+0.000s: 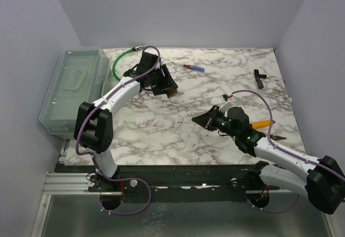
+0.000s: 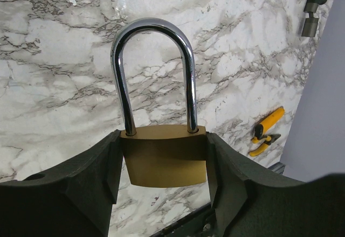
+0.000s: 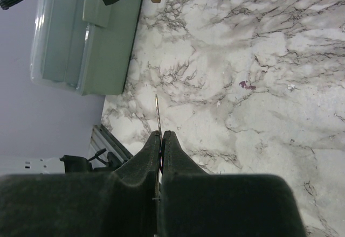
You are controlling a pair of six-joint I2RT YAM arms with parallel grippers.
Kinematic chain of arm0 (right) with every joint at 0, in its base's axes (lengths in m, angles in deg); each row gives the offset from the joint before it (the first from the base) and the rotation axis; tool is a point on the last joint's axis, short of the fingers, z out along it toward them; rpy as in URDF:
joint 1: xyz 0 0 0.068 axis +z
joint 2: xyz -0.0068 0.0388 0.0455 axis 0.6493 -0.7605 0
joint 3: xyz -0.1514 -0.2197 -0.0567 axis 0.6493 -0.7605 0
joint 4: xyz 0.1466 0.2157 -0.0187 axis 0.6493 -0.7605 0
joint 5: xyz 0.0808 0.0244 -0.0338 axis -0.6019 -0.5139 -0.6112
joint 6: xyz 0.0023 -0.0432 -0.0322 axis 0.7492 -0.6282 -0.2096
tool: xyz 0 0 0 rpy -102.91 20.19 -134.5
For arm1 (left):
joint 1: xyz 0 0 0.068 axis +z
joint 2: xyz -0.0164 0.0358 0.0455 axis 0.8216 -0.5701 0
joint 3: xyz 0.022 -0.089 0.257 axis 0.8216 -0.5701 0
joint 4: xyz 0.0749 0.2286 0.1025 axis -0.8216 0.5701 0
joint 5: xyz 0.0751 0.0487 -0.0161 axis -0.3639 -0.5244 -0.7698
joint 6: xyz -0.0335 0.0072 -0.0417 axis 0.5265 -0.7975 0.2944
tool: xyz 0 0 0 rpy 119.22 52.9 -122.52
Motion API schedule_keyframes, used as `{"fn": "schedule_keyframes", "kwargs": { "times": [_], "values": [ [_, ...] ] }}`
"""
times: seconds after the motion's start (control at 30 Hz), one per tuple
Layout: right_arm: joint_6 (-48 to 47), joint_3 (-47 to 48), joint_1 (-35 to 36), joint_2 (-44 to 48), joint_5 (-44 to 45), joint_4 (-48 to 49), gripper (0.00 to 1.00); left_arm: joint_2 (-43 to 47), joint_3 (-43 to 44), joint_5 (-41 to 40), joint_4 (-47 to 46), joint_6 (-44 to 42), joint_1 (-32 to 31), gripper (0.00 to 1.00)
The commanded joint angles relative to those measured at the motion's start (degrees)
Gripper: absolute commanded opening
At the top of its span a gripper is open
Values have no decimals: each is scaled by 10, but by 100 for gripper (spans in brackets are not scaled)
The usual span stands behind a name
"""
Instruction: Unlock with the key
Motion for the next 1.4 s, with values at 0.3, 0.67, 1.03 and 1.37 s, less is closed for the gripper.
{"fn": "schedule_keyframes", "kwargs": {
  "times": [0.3, 0.67, 1.03, 1.37],
  "values": [
    [-29, -31, 4, -21, -11, 117, 1, 20, 0, 34, -31, -3, 3, 0],
    [-32, -21, 13, -77, -32, 174, 1, 9, -2, 47, -35, 5, 4, 0],
    [-32, -12, 25, -99, -34, 191, 1, 7, -5, 49, -38, 8, 7, 0],
    [-31, -1, 40, -111, -28, 196, 1, 10, -7, 53, -41, 11, 9, 0]
  ]
}}
